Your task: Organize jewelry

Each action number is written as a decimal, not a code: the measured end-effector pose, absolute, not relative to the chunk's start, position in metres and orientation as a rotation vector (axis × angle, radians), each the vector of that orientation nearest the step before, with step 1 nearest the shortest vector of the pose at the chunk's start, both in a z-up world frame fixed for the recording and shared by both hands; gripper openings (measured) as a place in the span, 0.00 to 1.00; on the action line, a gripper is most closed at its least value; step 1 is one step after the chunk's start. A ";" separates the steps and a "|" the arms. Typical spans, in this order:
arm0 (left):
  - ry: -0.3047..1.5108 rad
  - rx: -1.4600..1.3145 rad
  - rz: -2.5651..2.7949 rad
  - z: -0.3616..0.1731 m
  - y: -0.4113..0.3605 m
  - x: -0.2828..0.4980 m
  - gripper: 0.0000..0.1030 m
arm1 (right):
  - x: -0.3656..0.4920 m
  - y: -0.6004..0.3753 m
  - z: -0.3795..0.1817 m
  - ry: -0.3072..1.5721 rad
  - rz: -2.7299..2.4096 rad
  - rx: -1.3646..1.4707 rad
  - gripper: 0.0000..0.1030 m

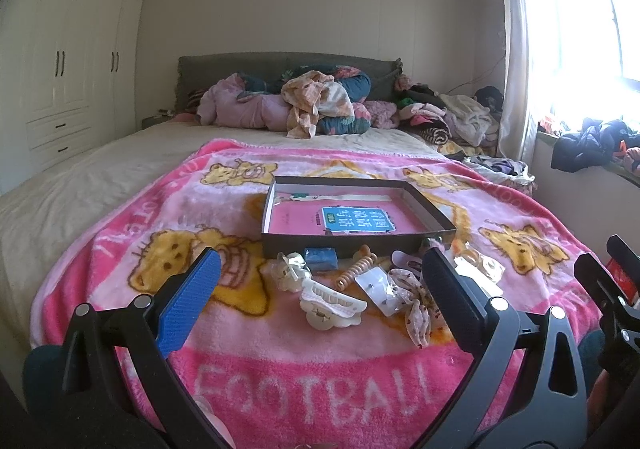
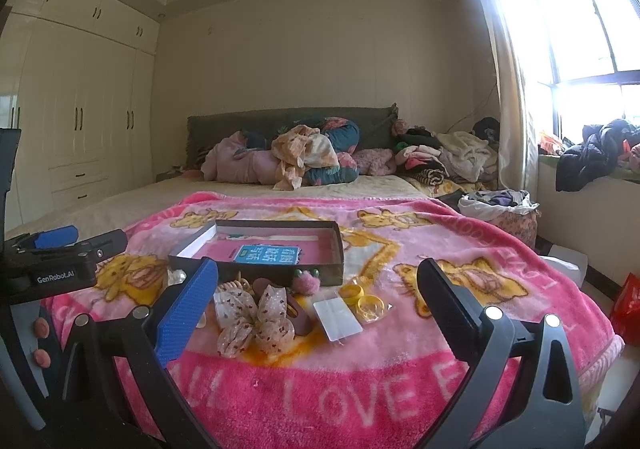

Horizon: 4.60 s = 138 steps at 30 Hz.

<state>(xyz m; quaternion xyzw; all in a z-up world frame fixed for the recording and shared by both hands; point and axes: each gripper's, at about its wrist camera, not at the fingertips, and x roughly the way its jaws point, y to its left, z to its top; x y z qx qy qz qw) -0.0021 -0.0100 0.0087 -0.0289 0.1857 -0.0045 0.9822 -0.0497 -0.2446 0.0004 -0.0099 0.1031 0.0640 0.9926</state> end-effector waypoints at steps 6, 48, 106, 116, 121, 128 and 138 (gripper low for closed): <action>0.374 -0.058 -0.010 0.009 -0.010 -0.002 0.90 | -0.050 -0.245 0.000 0.209 0.128 -0.019 0.94; 0.409 -0.081 -0.002 0.000 0.005 0.013 0.90 | -0.032 -0.238 0.000 0.247 0.174 -0.021 0.94; 0.791 -0.007 -0.273 -0.100 -0.008 0.133 0.67 | 0.070 -0.222 -0.084 0.711 0.357 0.012 0.05; 0.765 -0.035 -0.338 -0.075 -0.015 0.112 0.66 | 0.068 -0.234 -0.061 0.661 0.337 0.026 0.04; 0.739 -0.049 -0.344 -0.060 -0.019 0.115 0.66 | 0.080 -0.240 -0.052 0.641 0.304 0.023 0.04; 0.693 -0.068 -0.307 -0.040 -0.019 0.136 0.66 | 0.110 -0.251 -0.037 0.616 0.270 0.018 0.04; 0.669 -0.105 -0.224 -0.027 -0.001 0.188 0.66 | 0.152 -0.253 -0.020 0.586 0.265 0.007 0.04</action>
